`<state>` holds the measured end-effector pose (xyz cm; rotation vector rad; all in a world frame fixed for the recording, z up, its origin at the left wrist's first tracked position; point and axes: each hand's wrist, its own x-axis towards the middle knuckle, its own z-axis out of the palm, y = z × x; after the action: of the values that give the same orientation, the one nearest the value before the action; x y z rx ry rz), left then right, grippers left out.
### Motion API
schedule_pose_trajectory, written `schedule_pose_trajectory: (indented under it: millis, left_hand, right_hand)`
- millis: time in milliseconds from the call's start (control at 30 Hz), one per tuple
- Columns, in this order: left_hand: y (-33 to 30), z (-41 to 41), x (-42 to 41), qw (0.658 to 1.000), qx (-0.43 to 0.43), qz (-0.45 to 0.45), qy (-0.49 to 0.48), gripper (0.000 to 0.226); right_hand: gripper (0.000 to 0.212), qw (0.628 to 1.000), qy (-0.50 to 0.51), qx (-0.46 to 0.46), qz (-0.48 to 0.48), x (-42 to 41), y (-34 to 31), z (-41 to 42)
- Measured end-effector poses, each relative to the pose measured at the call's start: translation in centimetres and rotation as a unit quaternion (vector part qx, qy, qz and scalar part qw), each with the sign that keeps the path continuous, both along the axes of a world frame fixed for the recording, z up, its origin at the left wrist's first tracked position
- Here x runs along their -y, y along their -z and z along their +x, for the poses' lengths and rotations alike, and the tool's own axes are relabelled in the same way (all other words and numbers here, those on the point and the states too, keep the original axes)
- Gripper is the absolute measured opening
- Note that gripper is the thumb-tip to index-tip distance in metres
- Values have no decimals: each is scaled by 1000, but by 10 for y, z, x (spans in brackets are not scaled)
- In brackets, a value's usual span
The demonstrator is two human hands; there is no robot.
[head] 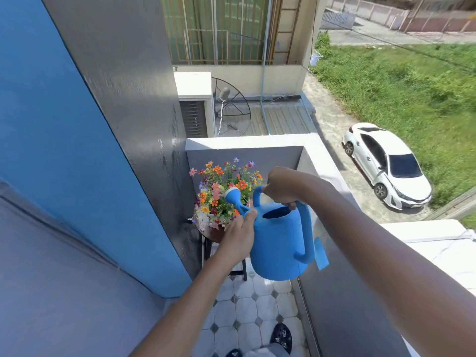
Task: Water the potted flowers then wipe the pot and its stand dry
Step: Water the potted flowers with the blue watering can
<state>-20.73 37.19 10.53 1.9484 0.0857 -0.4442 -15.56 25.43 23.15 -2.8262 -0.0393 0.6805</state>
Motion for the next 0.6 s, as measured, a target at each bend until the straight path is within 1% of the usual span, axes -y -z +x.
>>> schedule_pose_trajectory:
  millis: [67, 167, 300, 367, 433, 600]
  left_hand:
    - [-1, 2, 10, 1000, -9, -19, 5, 59]
    - [-4, 8, 24, 1000, -3, -21, 22, 59]
    - [-7, 21, 46, 999, -9, -35, 41, 51]
    - [-7, 30, 55, 998, -15, -52, 34, 52]
    - [-7, 38, 63, 998, -21, -49, 23, 55]
    - [-10, 60, 74, 999, -19, -48, 3, 51]
  right_hand:
    - [36, 1000, 19, -1, 4, 10, 3, 2]
    - [35, 999, 44, -2, 3, 26, 6, 8]
    - [34, 997, 72, -1, 5, 47, 5, 19]
    - [34, 997, 80, -4, 11, 54, 3, 27]
    - [34, 996, 85, -7, 17, 60, 2, 35]
    - [32, 996, 85, -10, 25, 69, 0, 61]
